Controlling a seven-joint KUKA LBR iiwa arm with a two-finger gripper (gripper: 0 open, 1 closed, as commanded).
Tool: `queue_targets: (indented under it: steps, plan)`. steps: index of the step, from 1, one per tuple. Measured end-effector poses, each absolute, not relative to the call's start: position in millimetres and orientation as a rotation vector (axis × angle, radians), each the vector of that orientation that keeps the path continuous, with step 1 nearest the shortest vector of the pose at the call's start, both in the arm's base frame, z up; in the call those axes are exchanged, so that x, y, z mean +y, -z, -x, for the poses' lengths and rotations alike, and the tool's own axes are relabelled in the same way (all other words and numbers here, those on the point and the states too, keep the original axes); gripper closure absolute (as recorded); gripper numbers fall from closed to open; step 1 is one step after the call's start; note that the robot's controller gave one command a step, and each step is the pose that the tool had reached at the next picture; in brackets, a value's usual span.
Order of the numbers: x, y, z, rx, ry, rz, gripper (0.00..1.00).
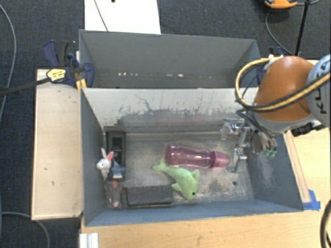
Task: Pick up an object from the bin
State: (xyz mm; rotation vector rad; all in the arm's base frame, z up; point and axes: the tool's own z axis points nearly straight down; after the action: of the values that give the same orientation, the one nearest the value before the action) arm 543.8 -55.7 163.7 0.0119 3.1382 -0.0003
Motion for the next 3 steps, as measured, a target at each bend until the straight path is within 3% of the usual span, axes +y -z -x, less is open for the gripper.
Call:
queue_targets:
  steps: [1,2,3]
  plan:
    - [-14.2,-104.0,-548.4,3.136,0.0,0.02,0.0]
    - [9.0,-86.9,-542.5,3.149,-0.002,0.082,0.0]
    - [32.4,-103.9,-549.6,3.13,-0.001,-0.01,0.0]
